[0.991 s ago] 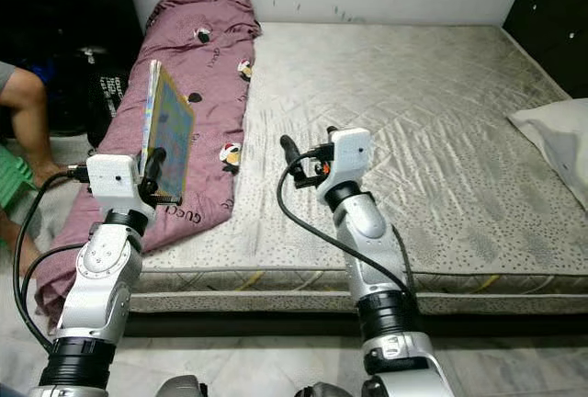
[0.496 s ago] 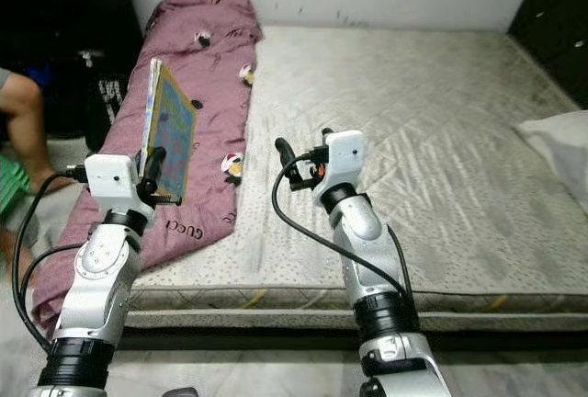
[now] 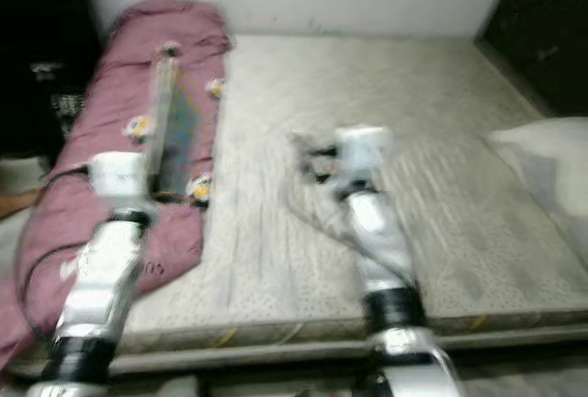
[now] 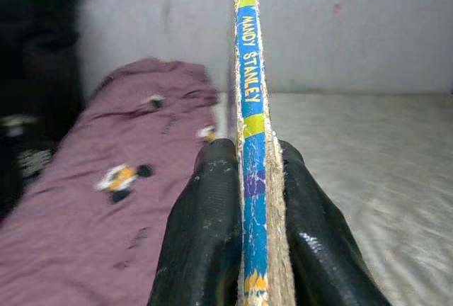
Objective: Clean up the room
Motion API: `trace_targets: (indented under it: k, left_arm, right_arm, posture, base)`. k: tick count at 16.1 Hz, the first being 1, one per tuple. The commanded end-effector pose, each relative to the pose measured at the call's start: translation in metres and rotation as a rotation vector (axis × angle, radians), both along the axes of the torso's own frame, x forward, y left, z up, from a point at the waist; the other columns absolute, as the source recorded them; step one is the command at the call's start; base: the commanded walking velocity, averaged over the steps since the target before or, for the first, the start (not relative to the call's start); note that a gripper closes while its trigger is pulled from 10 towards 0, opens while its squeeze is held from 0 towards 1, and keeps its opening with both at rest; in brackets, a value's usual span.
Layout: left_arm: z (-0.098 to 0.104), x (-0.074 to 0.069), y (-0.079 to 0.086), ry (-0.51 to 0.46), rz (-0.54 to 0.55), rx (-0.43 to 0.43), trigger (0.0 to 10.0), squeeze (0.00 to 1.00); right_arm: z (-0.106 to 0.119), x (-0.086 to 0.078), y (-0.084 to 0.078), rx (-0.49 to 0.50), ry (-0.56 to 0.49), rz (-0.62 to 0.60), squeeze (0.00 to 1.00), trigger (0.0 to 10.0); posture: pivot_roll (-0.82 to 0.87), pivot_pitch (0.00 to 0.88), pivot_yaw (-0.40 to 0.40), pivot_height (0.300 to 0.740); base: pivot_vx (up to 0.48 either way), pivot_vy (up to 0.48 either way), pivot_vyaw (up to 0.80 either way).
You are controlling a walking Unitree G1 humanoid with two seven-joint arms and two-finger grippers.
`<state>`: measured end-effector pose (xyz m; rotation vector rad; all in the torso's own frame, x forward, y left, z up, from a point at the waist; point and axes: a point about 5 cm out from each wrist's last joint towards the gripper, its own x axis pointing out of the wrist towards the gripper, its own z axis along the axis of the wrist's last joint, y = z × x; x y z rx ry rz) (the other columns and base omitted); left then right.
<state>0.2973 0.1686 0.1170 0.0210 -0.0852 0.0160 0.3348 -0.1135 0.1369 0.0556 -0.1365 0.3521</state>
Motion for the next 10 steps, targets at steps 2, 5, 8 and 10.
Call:
trace_targets:
  k: [2, 5, 8, 10]
  left_arm:
    - [0.0067, 0.0007, 0.0035, -0.028, 0.031, 0.018, 10.0, 0.0]
    - [0.0063, 0.0001, 0.0029, -0.028, 0.015, 0.032, 10.0, 0.0]
    - [0.0059, -0.0009, 0.0031, -0.028, 0.014, 0.031, 10.0, 0.0]
    - [0.0059, -0.0011, 0.003, -0.028, 0.011, 0.029, 10.0, 0.0]
  right_arm:
    - [-0.0034, -0.001, -0.0076, -0.006, 0.013, -0.032, 0.0, 10.0]
    - [-0.0051, -0.0021, -0.0056, -0.012, 0.012, -0.025, 0.0, 10.0]
    - [-0.0041, -0.0026, -0.0043, -0.026, -0.002, -0.012, 0.0, 10.0]
    - [-0.004, -0.0028, -0.0045, -0.03, -0.004, -0.017, 0.0, 10.0]
  posture:
    - [-0.05, 0.0, -0.016, 0.74]
    - [-0.05, 0.0, -0.016, 0.74]
    - [-0.05, 0.0, -0.016, 0.74]
    - [-0.05, 0.0, -0.016, 0.74]
  base:
    - [0.0, 0.0, 0.0]
    - [0.0, 0.0, 0.0]
    - [0.0, -0.272, 0.14]
    - [0.0, -0.328, 0.52]
